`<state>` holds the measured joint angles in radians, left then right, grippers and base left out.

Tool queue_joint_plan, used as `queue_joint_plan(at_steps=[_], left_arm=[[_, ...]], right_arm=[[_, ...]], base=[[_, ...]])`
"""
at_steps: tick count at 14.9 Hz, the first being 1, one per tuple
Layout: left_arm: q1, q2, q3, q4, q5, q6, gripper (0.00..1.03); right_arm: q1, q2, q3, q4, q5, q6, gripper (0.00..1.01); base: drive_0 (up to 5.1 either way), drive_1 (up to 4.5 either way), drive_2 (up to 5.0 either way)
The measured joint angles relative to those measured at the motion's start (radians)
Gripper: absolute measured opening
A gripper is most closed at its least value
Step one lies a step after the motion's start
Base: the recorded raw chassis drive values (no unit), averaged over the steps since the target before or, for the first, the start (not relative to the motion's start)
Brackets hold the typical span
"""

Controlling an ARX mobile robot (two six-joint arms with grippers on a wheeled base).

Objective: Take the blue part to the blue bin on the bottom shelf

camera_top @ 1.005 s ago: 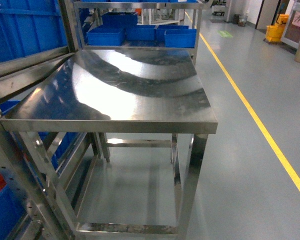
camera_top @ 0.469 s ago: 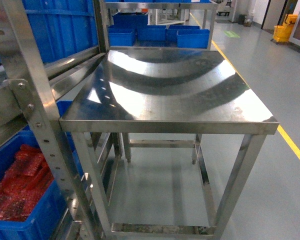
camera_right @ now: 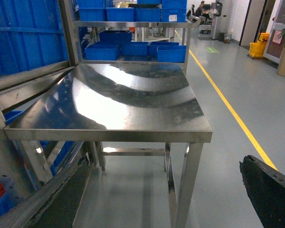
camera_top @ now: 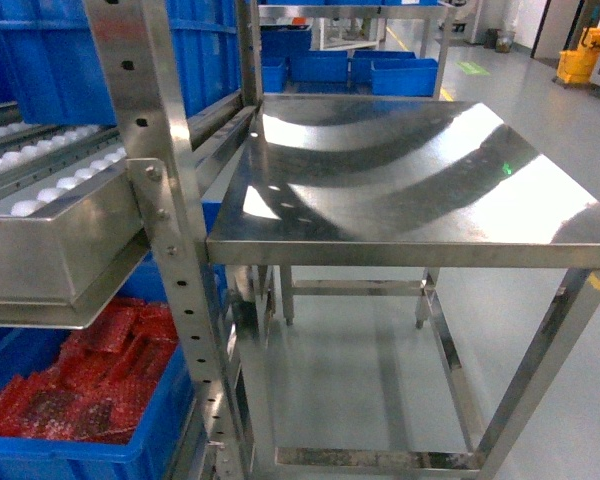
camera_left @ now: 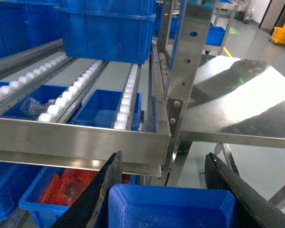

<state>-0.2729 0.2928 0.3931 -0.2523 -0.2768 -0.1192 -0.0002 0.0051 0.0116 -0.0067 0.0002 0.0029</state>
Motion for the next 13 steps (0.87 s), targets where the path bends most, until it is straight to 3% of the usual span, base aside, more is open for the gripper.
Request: queue_joint_plan(at_steps=[13], left_arm=[[0.0, 0.0, 0.0, 0.0, 0.0, 0.0, 0.43]], right_arm=[[0.0, 0.0, 0.0, 0.002, 0.0, 0.0, 0.98]], base=[[-5.0, 2.43, 2.4]])
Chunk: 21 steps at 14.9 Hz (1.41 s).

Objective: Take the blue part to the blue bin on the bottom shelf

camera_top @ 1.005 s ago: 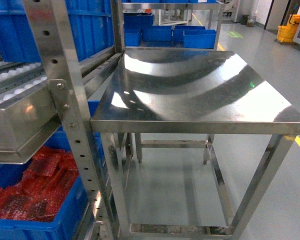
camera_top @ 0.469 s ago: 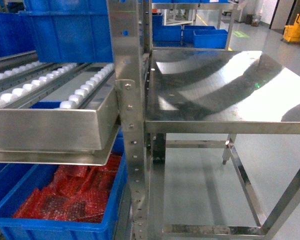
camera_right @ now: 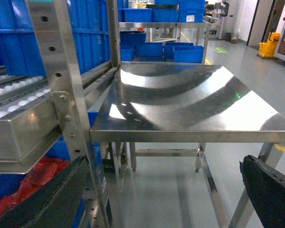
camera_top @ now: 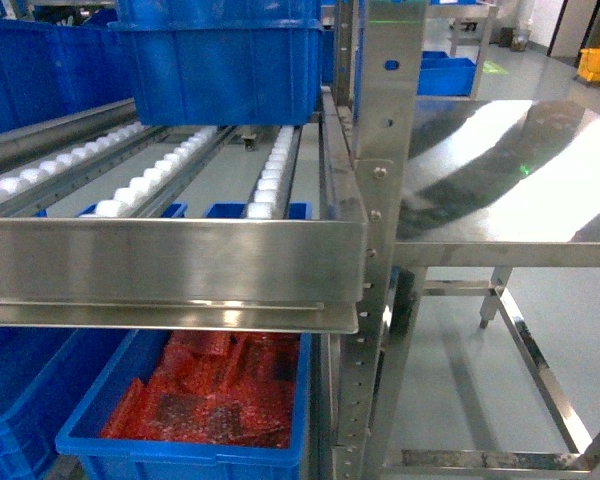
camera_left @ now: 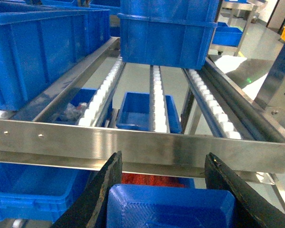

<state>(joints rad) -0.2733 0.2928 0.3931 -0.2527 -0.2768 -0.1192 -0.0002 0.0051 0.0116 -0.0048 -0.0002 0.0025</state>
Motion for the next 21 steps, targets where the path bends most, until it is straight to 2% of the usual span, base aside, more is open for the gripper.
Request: queue_joint_plan(at_steps=[17, 21], left_arm=[[0.0, 0.0, 0.0, 0.001, 0.001, 0.0, 0.43], [0.002, -0.001, 0.0, 0.004, -0.003, 0.0, 0.43]], right_arm=[[0.0, 0.0, 0.0, -0.002, 0.0, 0.0, 0.98], [0.0, 0.0, 0.0, -0.002, -0.003, 0.0, 0.98]], base=[[-4.9, 2.42, 2.4], [-0.2, -0.16, -0.2]])
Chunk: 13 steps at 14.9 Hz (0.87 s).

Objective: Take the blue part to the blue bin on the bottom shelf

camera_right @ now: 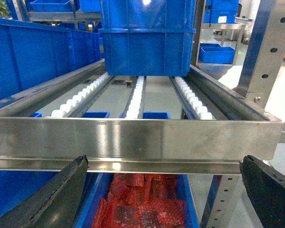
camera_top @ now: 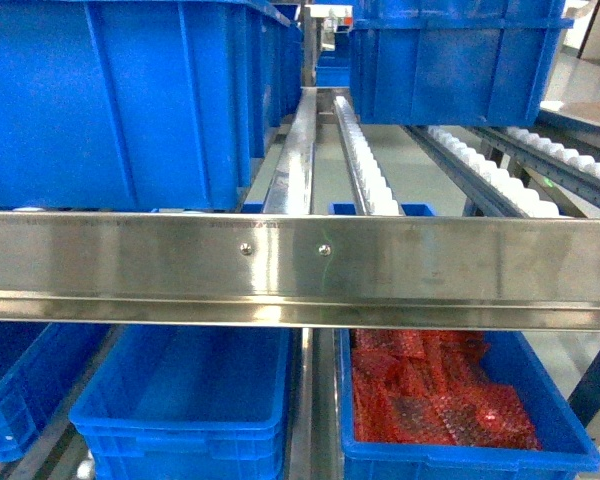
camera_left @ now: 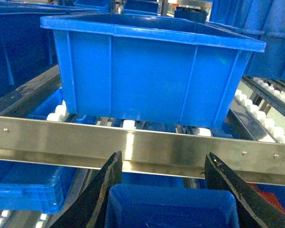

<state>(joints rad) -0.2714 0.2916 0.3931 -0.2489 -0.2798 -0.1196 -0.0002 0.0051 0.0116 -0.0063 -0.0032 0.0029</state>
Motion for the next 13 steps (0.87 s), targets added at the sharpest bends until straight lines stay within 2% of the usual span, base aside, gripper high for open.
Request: queue_joint_plan(at_steps=[13], left_arm=[[0.0, 0.0, 0.0, 0.002, 0.0, 0.0, 0.43]], right_arm=[[0.0, 0.0, 0.0, 0.005, 0.002, 0.0, 0.98]], base=[[0.0, 0.0, 0.0]])
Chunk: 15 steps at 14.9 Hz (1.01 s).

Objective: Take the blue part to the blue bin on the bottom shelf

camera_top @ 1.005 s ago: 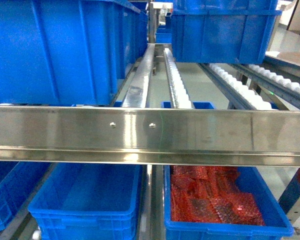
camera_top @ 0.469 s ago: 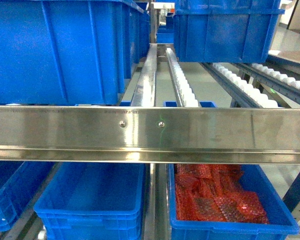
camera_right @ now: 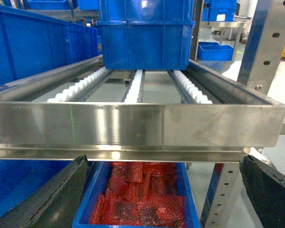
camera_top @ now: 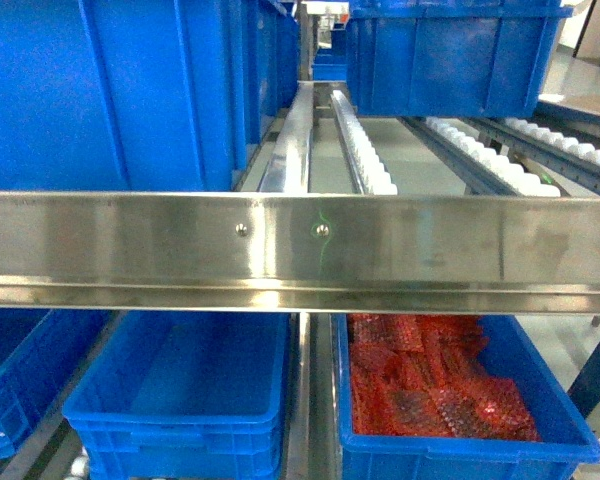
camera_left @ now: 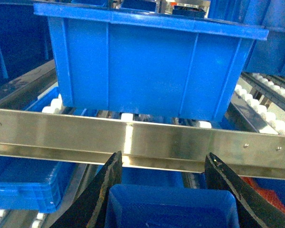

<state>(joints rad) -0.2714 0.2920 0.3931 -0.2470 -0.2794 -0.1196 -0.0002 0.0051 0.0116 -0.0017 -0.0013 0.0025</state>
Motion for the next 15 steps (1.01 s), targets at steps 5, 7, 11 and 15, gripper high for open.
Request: queue_joint_plan(at_steps=[5, 7, 11, 15], left_arm=[[0.0, 0.0, 0.0, -0.004, 0.0, 0.0, 0.43], [0.0, 0.001, 0.0, -0.006, 0.0, 0.0, 0.43], [0.0, 0.001, 0.0, -0.005, 0.0, 0.0, 0.43], [0.0, 0.001, 0.0, -0.005, 0.0, 0.0, 0.43]], right_arm=[[0.0, 0.0, 0.0, -0.002, 0.001, 0.0, 0.98], [0.0, 0.0, 0.0, -0.003, 0.0, -0.001, 0.98], [0.0, 0.0, 0.0, -0.002, 0.001, 0.0, 0.98], [0.0, 0.0, 0.0, -0.004, 0.001, 0.0, 0.98]], base=[[0.0, 0.0, 0.0], [0.0, 0.0, 0.0], [0.0, 0.0, 0.0], [0.0, 0.0, 0.0]])
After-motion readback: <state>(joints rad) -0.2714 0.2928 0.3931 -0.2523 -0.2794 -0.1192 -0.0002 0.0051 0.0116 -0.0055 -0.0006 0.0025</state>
